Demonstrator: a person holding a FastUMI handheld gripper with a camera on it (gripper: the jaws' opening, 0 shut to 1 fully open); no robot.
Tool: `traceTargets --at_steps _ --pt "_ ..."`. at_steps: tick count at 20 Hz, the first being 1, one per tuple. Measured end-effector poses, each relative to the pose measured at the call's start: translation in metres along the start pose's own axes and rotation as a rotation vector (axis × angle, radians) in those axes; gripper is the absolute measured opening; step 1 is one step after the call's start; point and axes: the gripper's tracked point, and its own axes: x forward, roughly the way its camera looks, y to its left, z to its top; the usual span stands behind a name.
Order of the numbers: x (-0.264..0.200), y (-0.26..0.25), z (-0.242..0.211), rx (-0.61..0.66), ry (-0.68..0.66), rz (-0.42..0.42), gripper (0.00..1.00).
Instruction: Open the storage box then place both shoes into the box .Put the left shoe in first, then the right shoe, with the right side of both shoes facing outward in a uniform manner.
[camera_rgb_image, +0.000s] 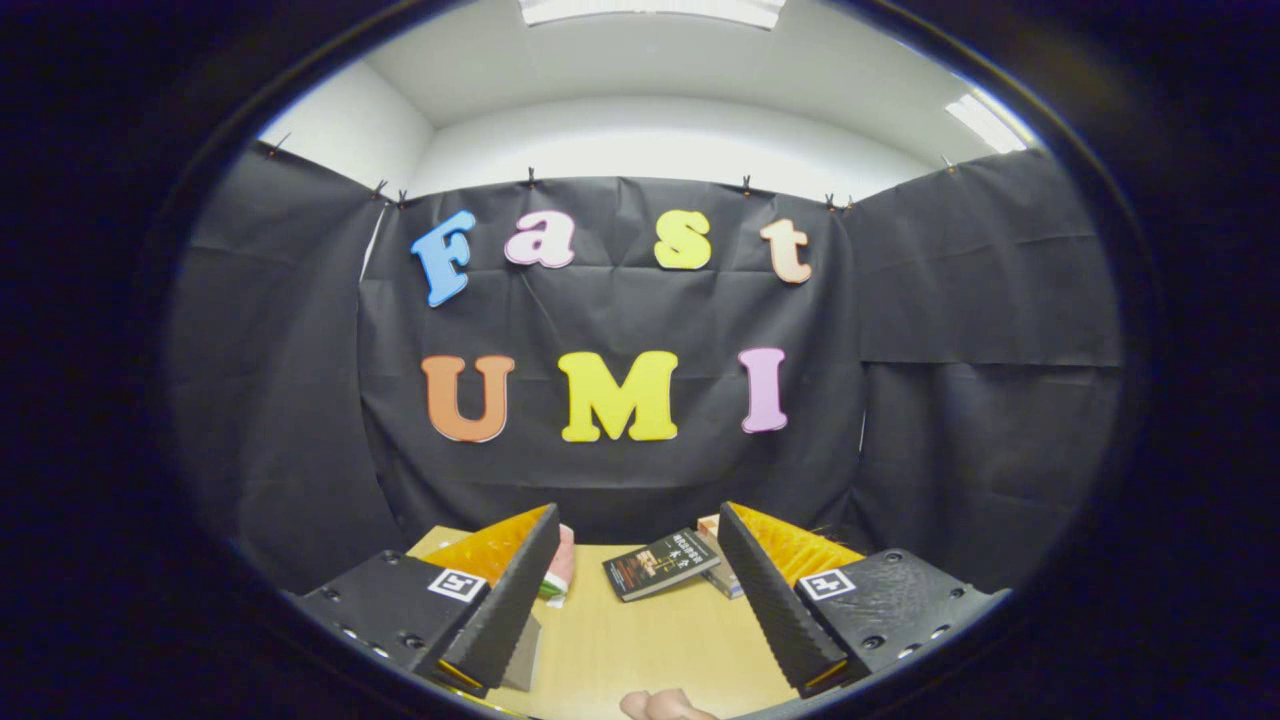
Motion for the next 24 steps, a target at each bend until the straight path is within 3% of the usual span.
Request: traceTargets --at_steps 24 --pt "-0.006 0.011 0.002 -0.026 0.014 0.055 0.98"
